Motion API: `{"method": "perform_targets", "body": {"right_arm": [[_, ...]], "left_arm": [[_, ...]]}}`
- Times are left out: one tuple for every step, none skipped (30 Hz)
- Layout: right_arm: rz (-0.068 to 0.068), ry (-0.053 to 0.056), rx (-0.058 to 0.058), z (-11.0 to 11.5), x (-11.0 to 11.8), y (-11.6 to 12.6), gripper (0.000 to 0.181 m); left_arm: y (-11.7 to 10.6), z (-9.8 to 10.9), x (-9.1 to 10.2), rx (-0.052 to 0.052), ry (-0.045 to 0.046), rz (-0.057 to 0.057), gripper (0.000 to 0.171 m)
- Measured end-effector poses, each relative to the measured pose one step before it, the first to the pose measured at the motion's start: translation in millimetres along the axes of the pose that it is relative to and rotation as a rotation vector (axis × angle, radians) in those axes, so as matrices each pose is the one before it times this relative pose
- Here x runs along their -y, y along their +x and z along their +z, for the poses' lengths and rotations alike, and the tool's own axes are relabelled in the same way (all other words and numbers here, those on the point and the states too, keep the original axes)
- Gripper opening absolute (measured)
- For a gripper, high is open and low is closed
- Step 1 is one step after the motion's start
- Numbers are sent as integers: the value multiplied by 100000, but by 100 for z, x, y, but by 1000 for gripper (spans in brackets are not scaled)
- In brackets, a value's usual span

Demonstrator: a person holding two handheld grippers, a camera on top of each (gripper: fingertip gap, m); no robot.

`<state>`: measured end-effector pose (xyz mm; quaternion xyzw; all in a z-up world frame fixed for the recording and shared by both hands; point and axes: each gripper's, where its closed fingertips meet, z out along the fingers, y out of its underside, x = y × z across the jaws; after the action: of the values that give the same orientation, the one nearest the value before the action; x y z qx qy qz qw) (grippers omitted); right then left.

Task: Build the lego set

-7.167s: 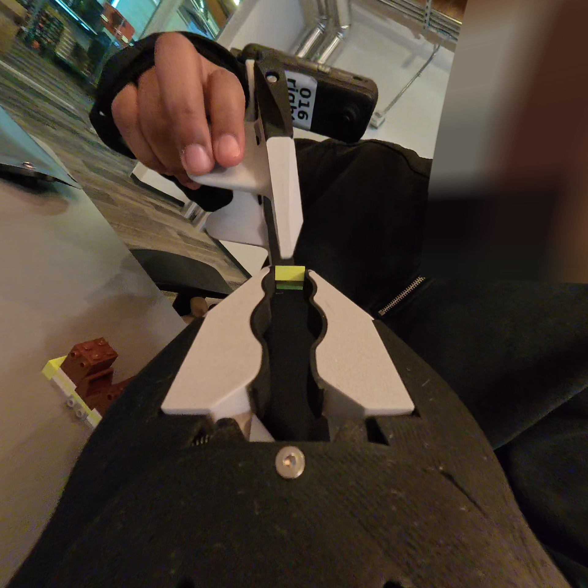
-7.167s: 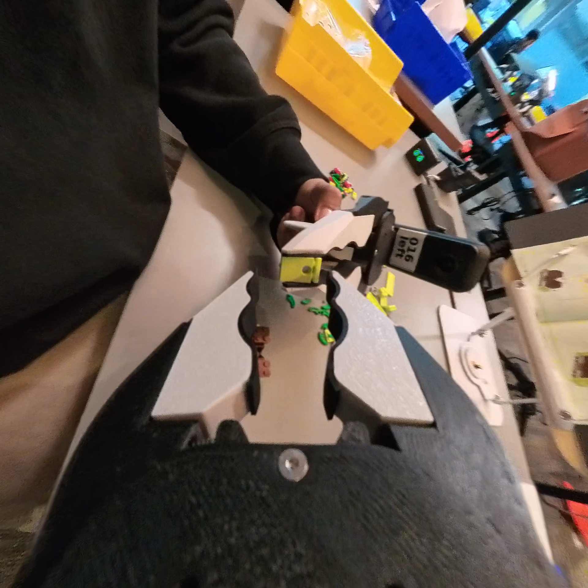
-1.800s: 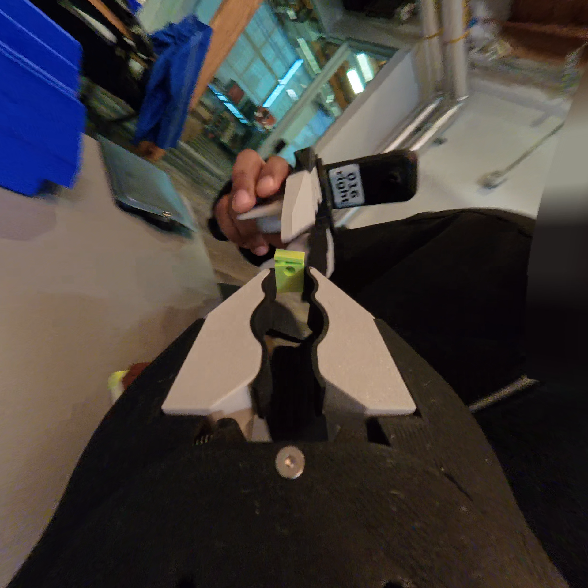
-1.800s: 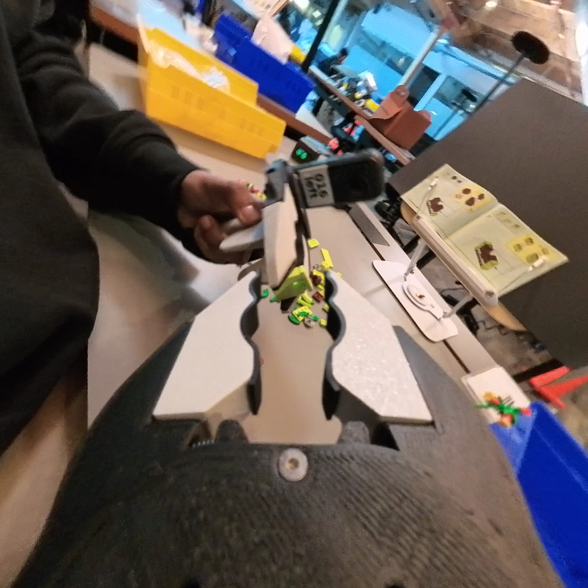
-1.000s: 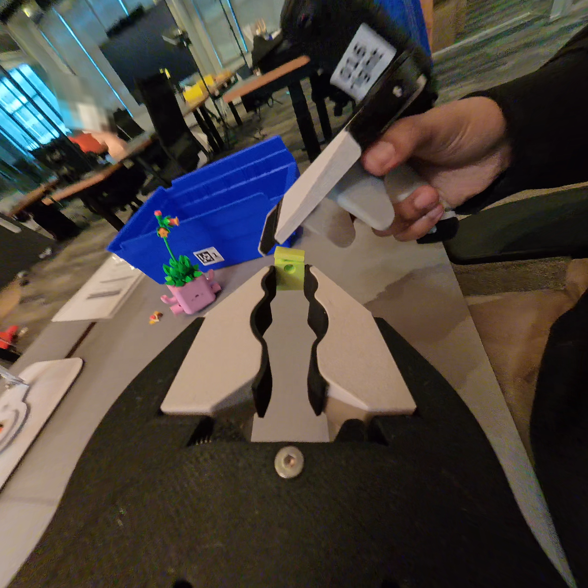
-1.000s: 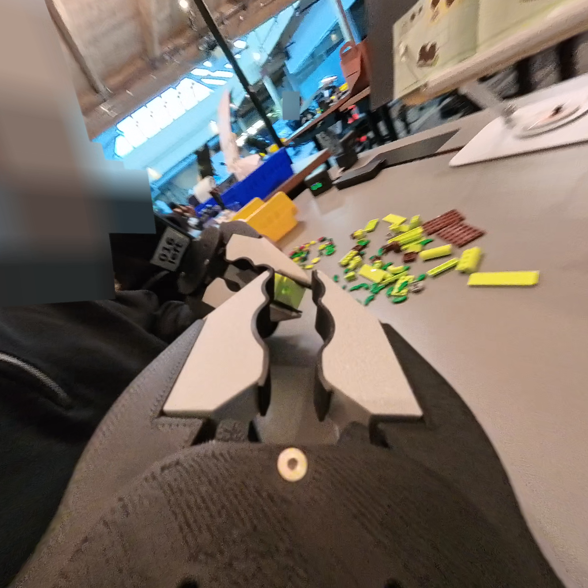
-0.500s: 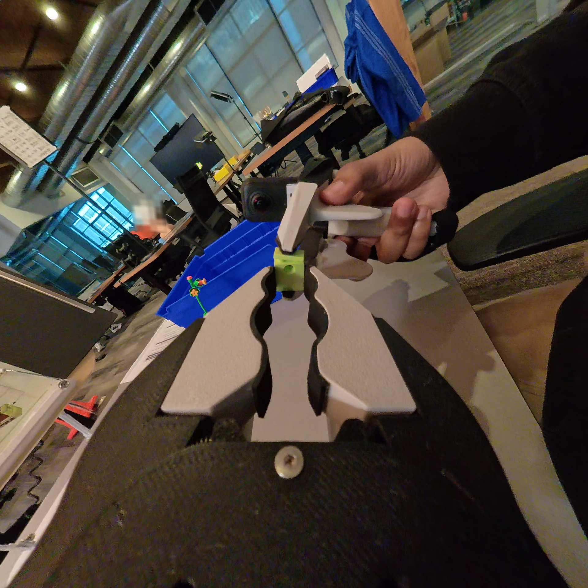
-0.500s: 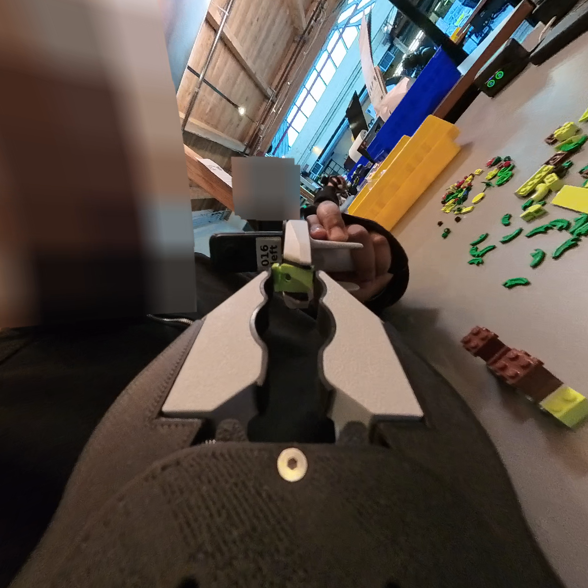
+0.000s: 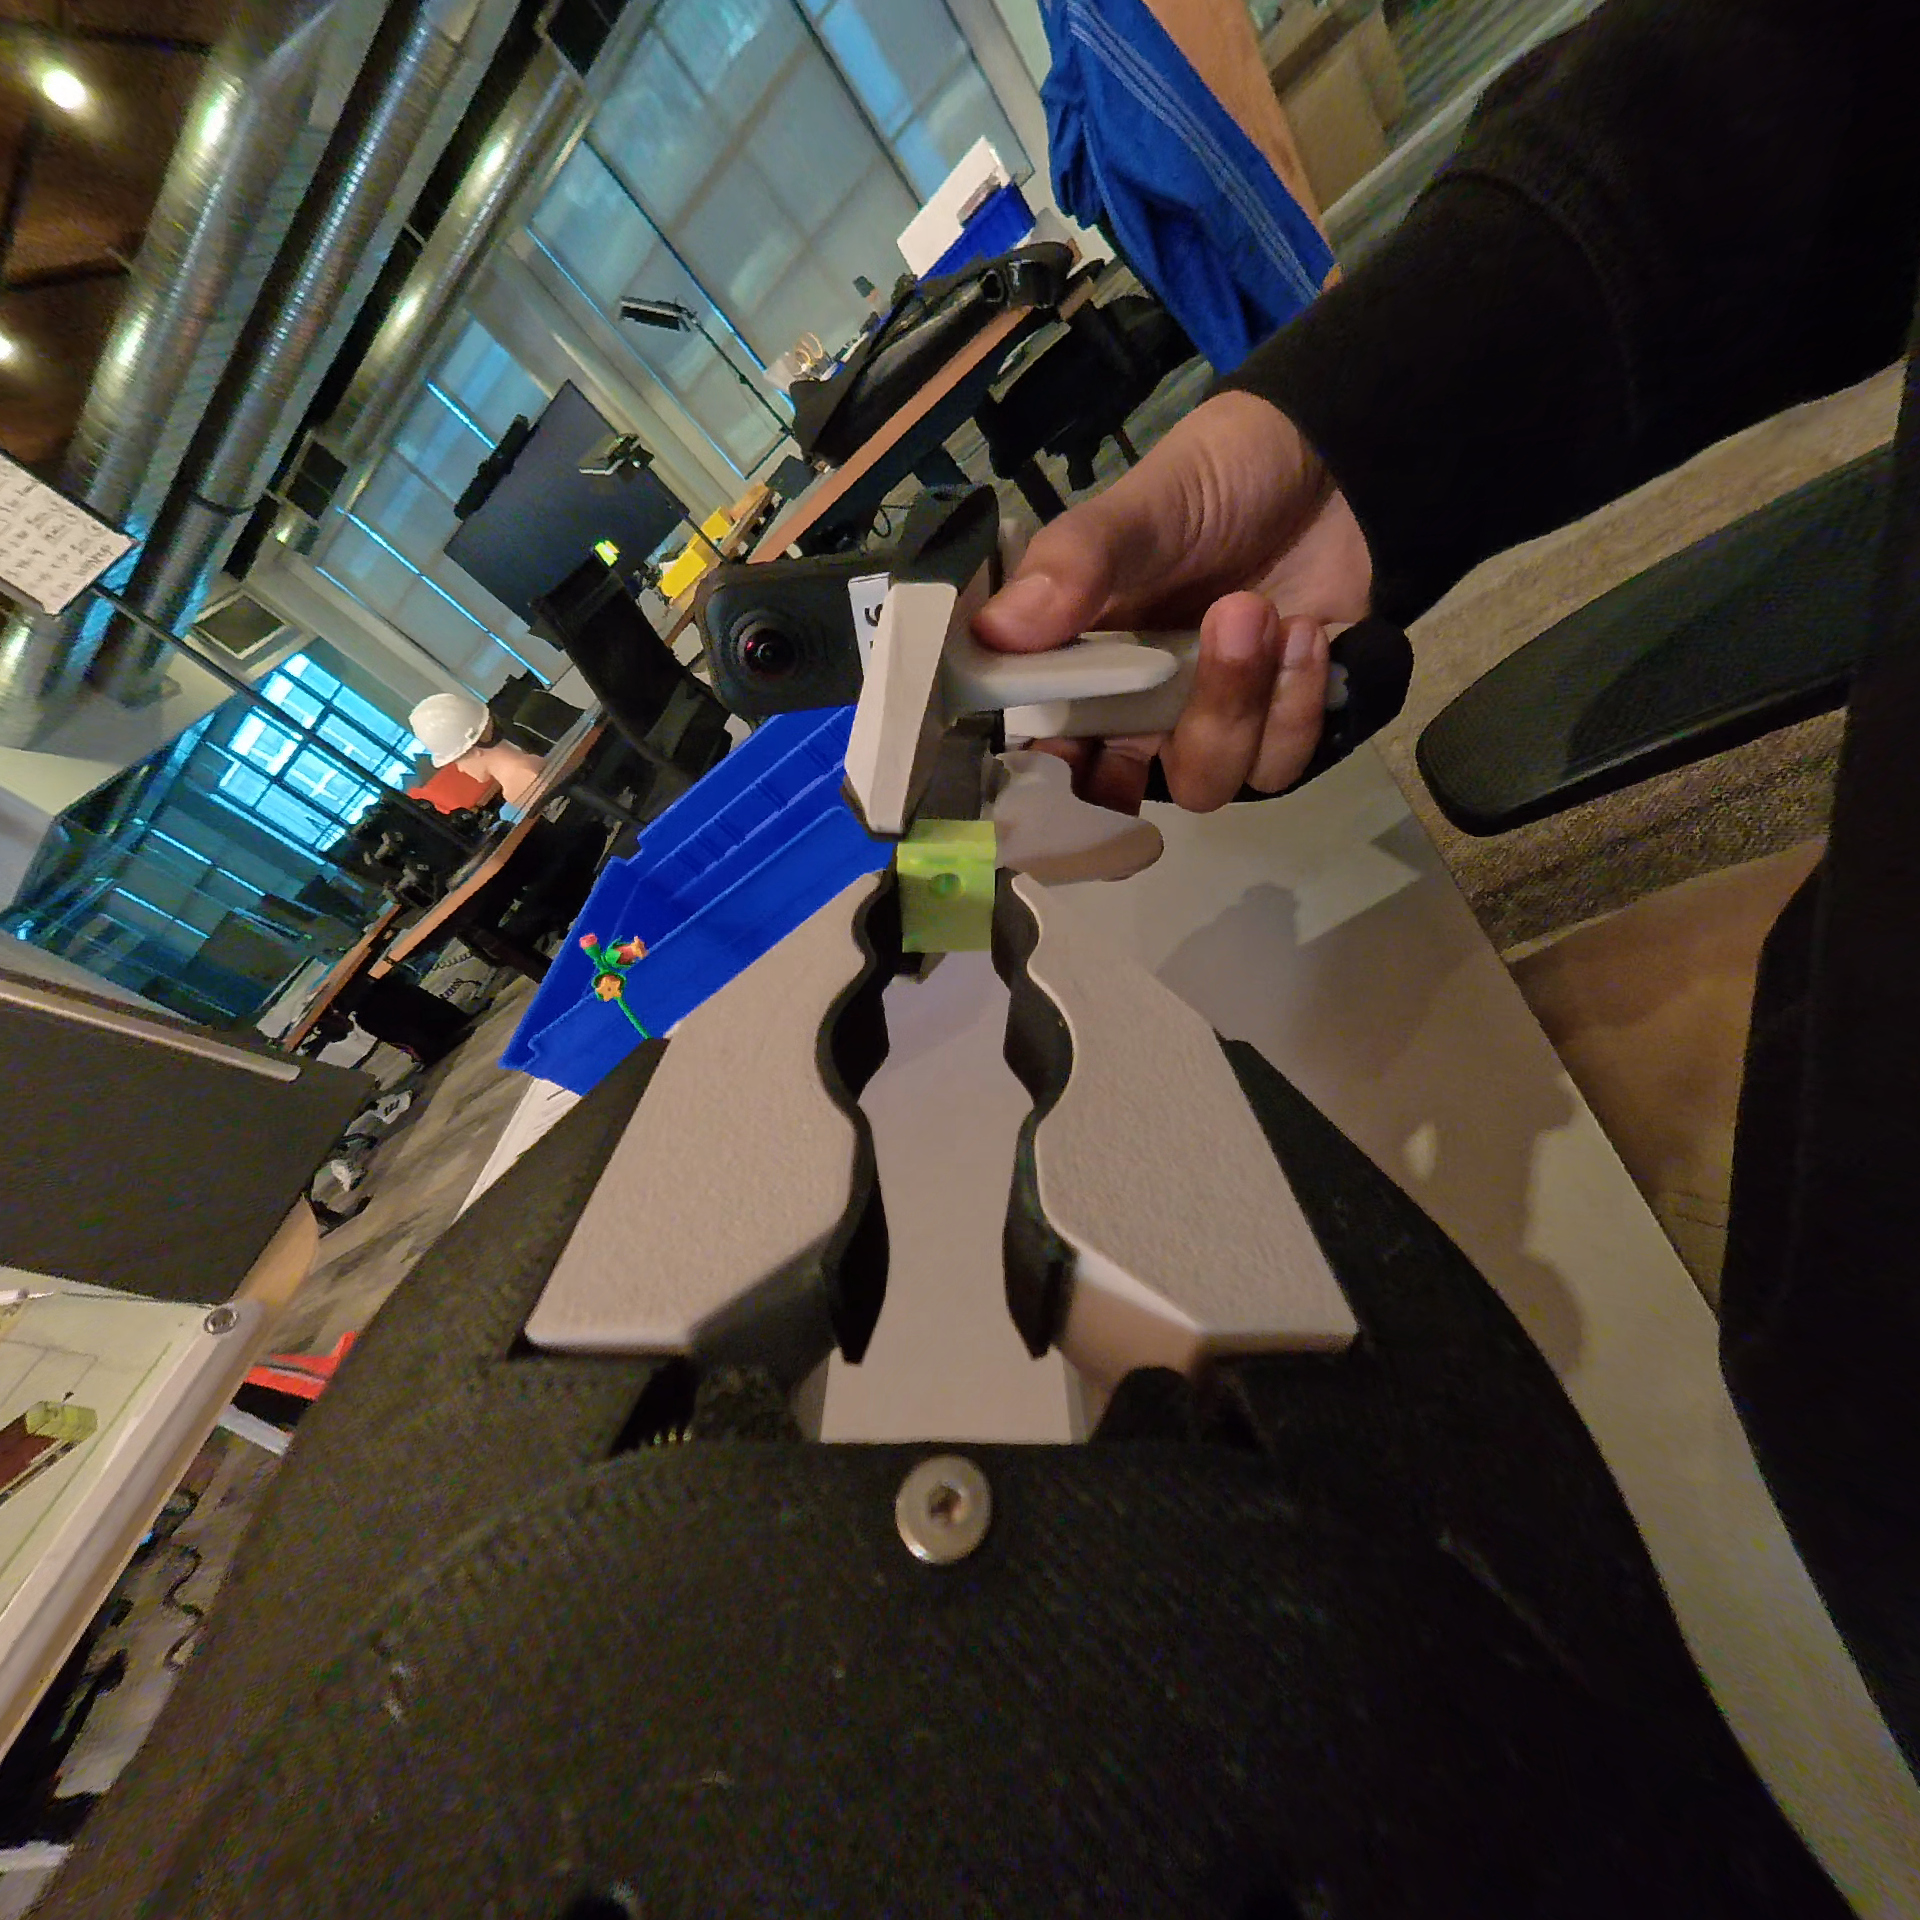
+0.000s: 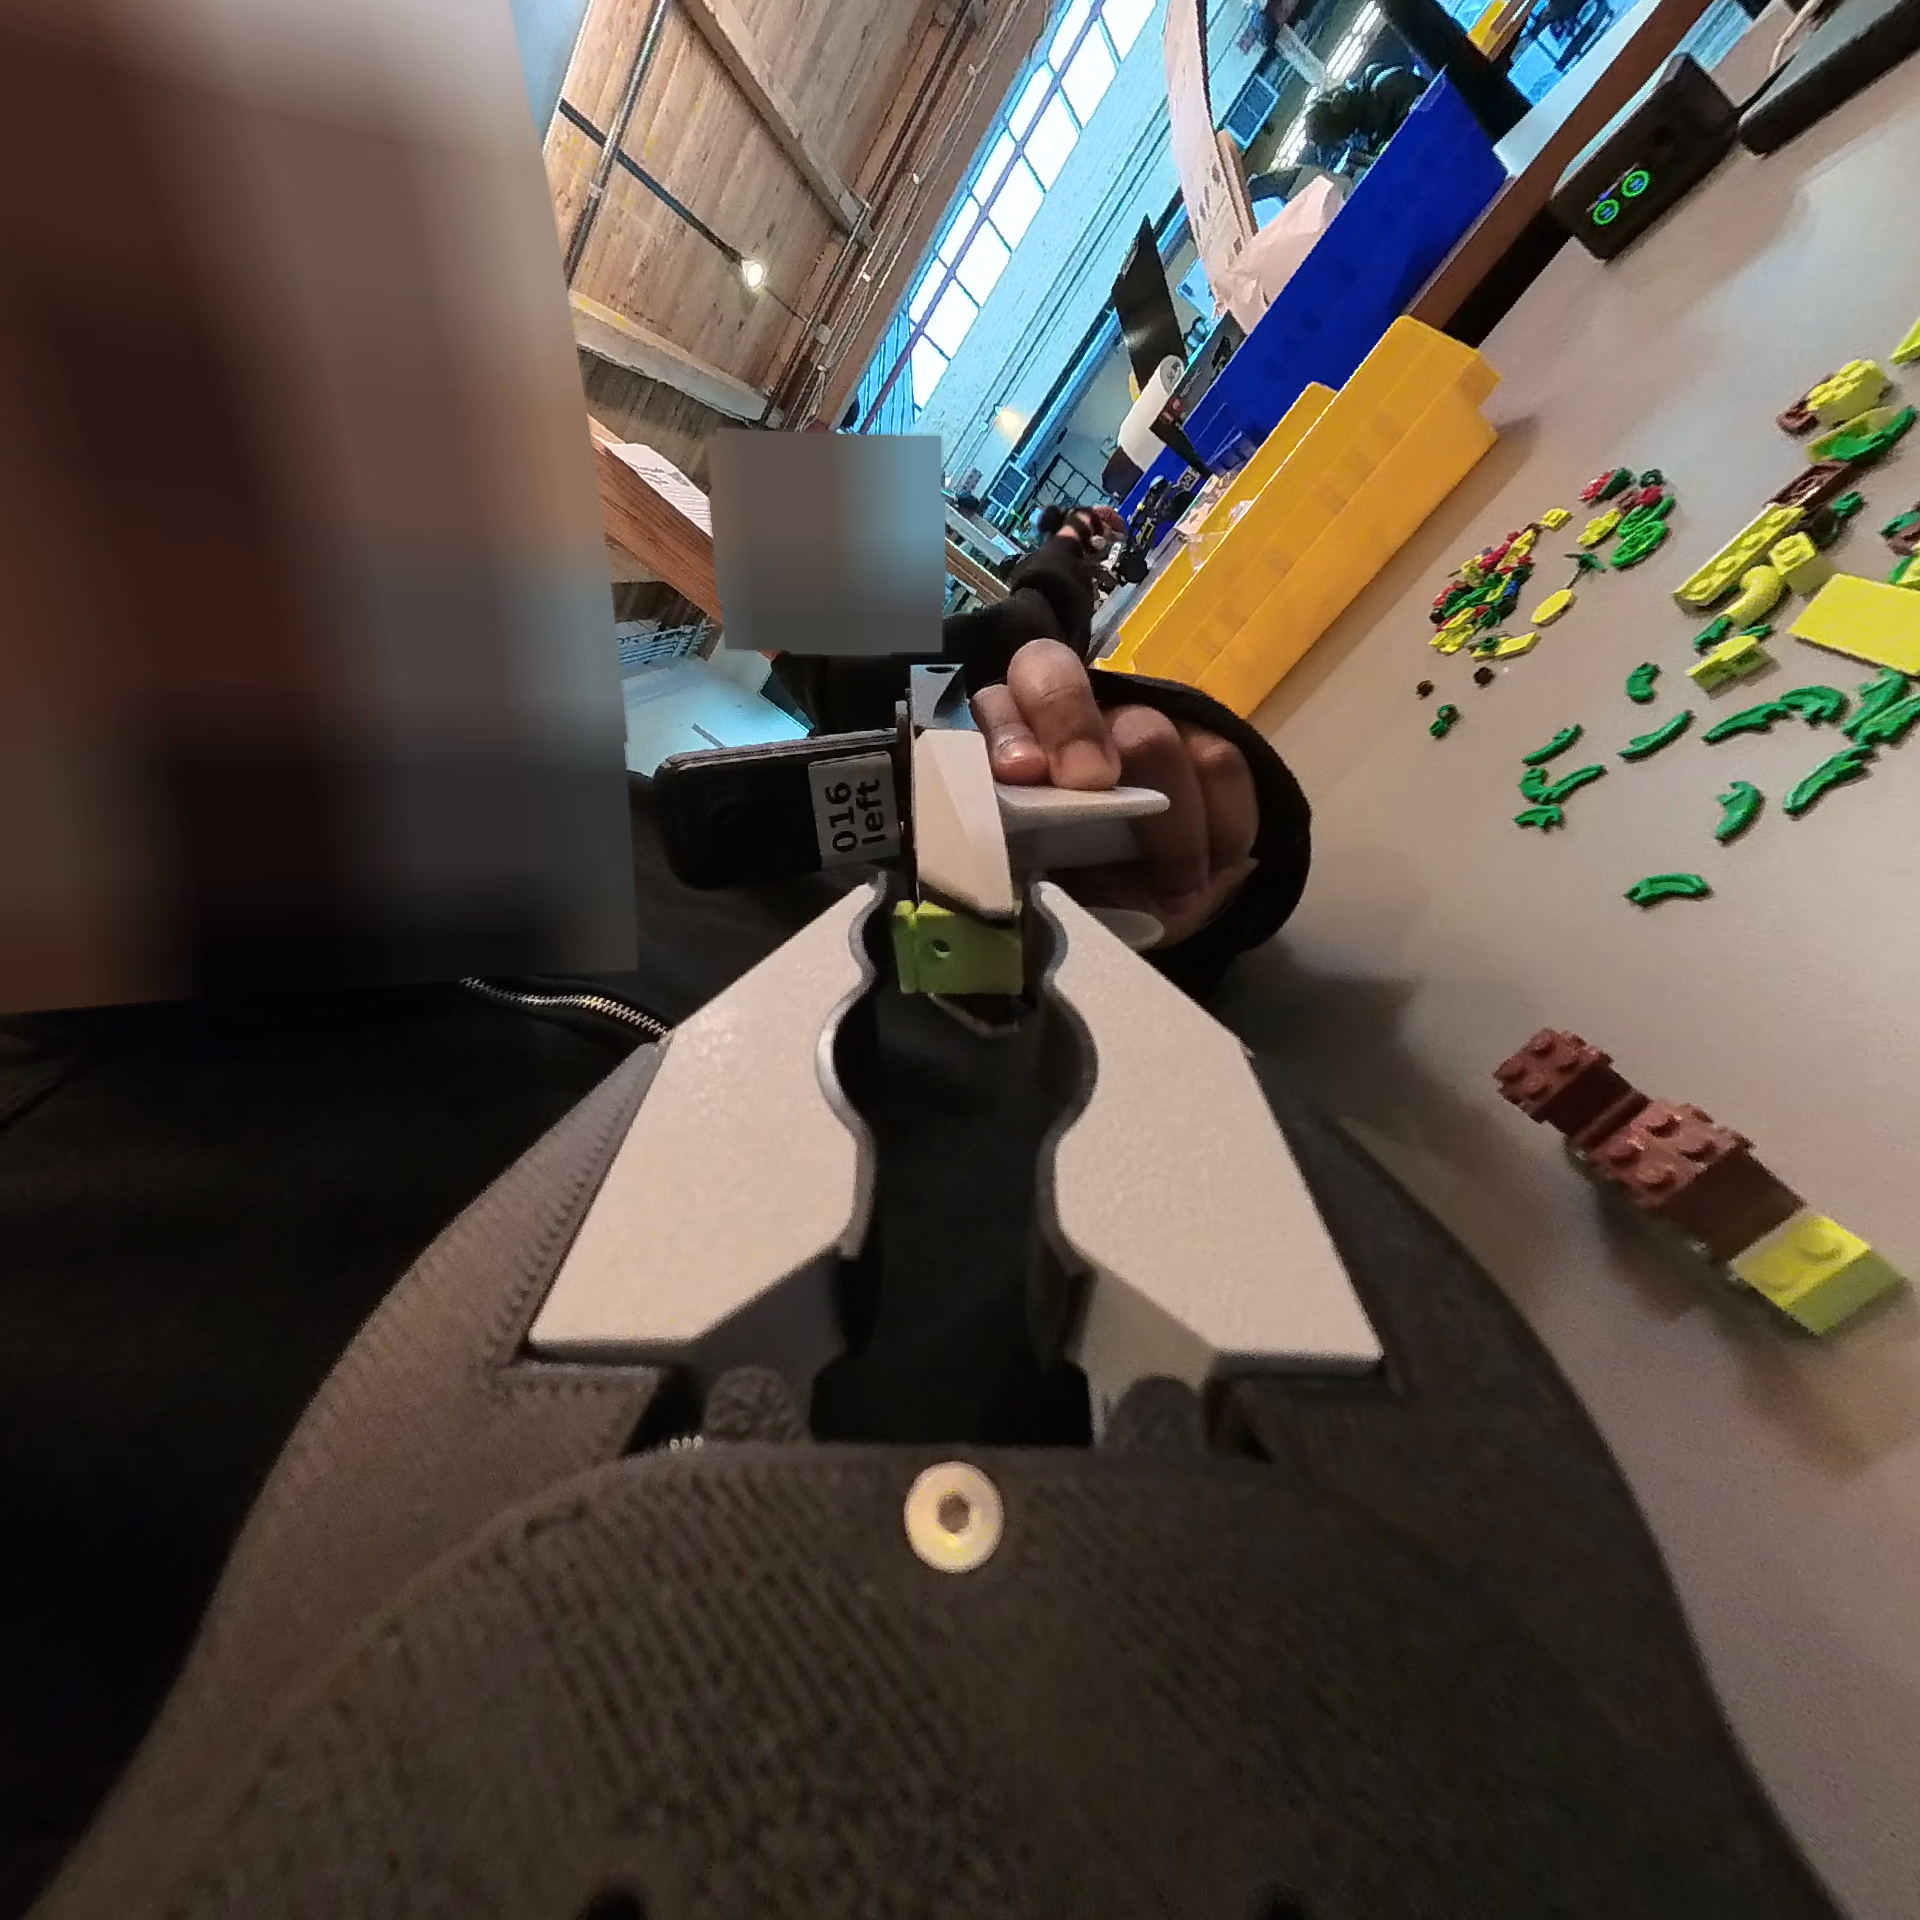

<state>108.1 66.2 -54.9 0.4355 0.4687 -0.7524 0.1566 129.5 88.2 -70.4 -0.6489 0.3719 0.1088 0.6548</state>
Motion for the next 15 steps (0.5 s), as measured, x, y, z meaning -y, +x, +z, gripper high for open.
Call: {"method": "perform_targets", "body": {"right_arm": [[-469,-78,-309,-18,-15,-30,22],[-1488,-104,-987,-4,-7,23,21],[-1789,-405,-1124,-9,-27,-8,21],[-1323,-316,-916,3,-16,-20,21],[-618,-5,-621,0,32,-24,21],[-330,272,-415,4,57,-10,21],[-507,691,-767,-18,111,51,22],[-1025,1055,-1173,-67,182,107,22],[-1398,991,-1028,-92,165,76,22],[-881,398,-1076,-93,68,94,26],[-260,120,-618,-101,18,73,30],[263,482,68,-124,56,2,34],[438,783,483,-126,57,-56,32],[484,726,37,-111,13,54,32],[612,143,-131,-55,-82,88,34]], "left_arm": [[25,-2,57,-341,80,-219,14],[17,27,14,-277,-269,-266,14],[15,3,-14,-198,-236,-4,14],[6,10,19,46,0,115,14],[-45,6,13,287,-10,-164,14],[-49,2,17,246,101,-409,14],[-67,29,-37,197,-203,-640,14],[-69,60,-107,-180,-592,-1251,14],[-63,46,-37,-327,-280,-1693,14],[-143,21,4,-40,0,-1990,15],[-183,-30,37,153,182,-1788,15],[-203,-57,28,144,67,-1384,15],[-160,-45,-11,-62,-78,-1095,15],[-88,-11,-43,-250,-288,-711,15],[4,16,-61,-461,-343,-384,15]]}}
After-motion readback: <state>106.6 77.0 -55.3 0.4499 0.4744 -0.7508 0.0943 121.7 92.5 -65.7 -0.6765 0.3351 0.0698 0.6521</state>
